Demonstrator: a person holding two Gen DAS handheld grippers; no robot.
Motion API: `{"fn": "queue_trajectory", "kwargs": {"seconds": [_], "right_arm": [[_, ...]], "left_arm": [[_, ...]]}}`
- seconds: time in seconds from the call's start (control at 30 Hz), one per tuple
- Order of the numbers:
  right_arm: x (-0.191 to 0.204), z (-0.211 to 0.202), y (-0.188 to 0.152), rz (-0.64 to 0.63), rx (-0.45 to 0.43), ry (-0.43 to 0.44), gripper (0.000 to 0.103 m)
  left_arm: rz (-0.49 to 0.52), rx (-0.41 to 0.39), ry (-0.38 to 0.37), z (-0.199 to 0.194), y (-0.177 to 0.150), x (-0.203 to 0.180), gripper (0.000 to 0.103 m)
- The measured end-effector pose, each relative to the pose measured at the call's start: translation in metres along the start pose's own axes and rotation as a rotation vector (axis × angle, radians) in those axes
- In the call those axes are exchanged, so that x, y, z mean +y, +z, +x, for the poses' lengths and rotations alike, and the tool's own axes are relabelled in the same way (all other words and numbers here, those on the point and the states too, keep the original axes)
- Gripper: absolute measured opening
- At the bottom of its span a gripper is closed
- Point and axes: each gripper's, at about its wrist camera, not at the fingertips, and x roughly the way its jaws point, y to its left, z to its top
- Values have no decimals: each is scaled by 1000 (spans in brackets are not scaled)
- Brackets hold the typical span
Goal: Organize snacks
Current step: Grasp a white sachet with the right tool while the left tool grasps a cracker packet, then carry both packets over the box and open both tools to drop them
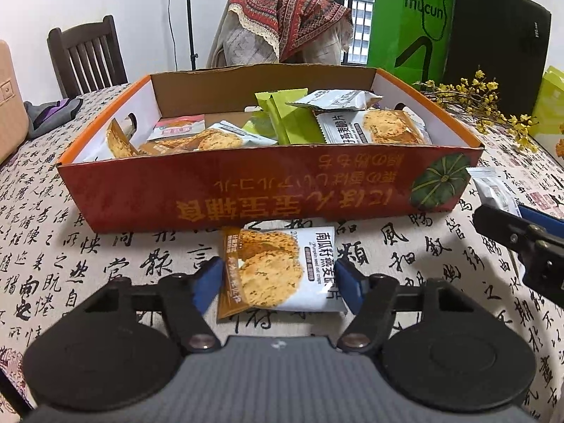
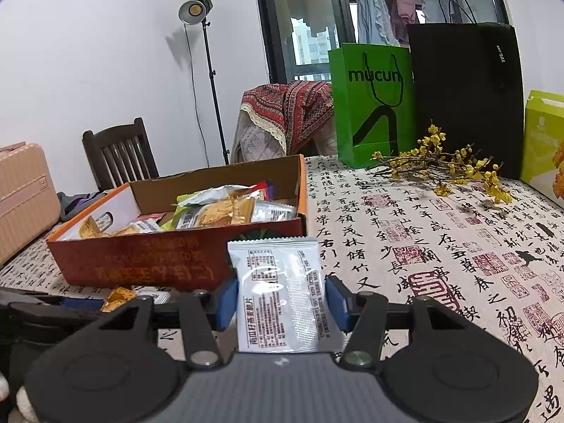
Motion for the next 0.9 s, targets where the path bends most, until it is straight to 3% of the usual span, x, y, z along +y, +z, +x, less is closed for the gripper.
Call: {"fn": "queue_trajectory", "kwargs": {"seconds": [0.47, 0.9], "right_arm": [[9, -6, -1, -42, -34, 35, 54], [24, -22, 2, -103, -46, 95, 54]], "left_arm": [[-4, -32, 15, -17, -16, 13, 65], [-29, -180, 25, -68, -18, 46, 65]]}}
